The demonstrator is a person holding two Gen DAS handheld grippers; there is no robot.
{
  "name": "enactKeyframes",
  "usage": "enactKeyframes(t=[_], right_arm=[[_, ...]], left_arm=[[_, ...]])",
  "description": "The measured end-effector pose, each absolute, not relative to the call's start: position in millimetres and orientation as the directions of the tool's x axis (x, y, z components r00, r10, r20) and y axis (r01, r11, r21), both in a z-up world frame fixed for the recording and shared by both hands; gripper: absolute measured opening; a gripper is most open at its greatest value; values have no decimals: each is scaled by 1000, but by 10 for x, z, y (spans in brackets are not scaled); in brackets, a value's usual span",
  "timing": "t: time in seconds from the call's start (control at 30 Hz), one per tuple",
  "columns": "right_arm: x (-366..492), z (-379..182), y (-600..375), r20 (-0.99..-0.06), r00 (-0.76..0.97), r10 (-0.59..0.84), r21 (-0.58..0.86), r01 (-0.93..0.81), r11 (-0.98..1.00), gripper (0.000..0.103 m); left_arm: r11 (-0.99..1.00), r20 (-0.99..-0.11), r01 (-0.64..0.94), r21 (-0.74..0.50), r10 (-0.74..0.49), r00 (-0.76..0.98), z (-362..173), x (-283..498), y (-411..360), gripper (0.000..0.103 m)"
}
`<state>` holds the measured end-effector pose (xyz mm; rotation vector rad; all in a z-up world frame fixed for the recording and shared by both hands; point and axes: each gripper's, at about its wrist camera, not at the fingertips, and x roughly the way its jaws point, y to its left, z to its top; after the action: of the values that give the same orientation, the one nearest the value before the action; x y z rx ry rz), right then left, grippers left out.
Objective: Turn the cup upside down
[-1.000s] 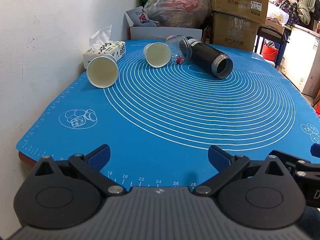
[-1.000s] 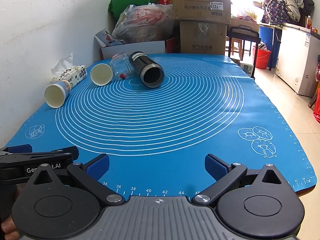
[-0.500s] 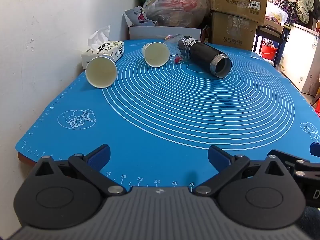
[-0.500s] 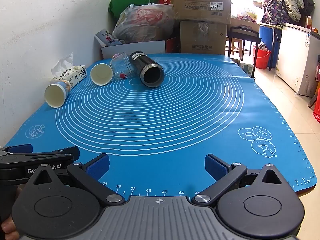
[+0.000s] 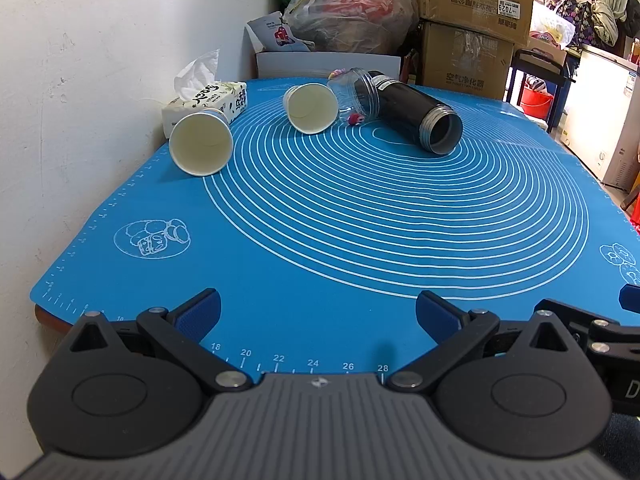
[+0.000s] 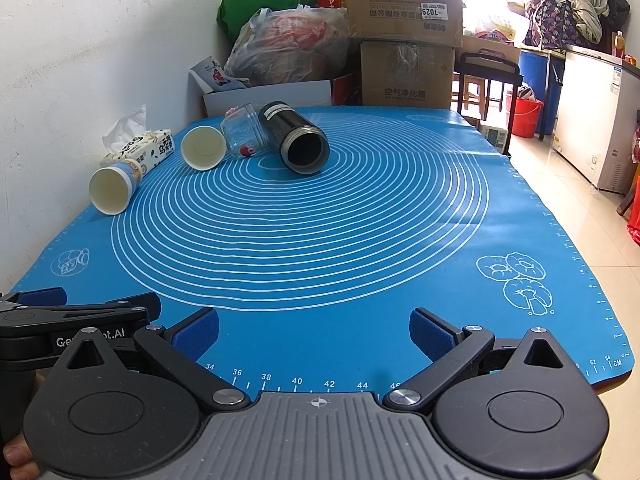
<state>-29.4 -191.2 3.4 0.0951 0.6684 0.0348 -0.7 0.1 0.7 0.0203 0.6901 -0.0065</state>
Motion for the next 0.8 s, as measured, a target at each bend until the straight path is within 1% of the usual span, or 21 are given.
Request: enactKeyframes(t=[0.8], right_arm=[[-290,28,-1907,-617,784,62,98,-1,995,103]], left_arm=[[1000,-638,12,16,1,770,-3,5,-23,102]])
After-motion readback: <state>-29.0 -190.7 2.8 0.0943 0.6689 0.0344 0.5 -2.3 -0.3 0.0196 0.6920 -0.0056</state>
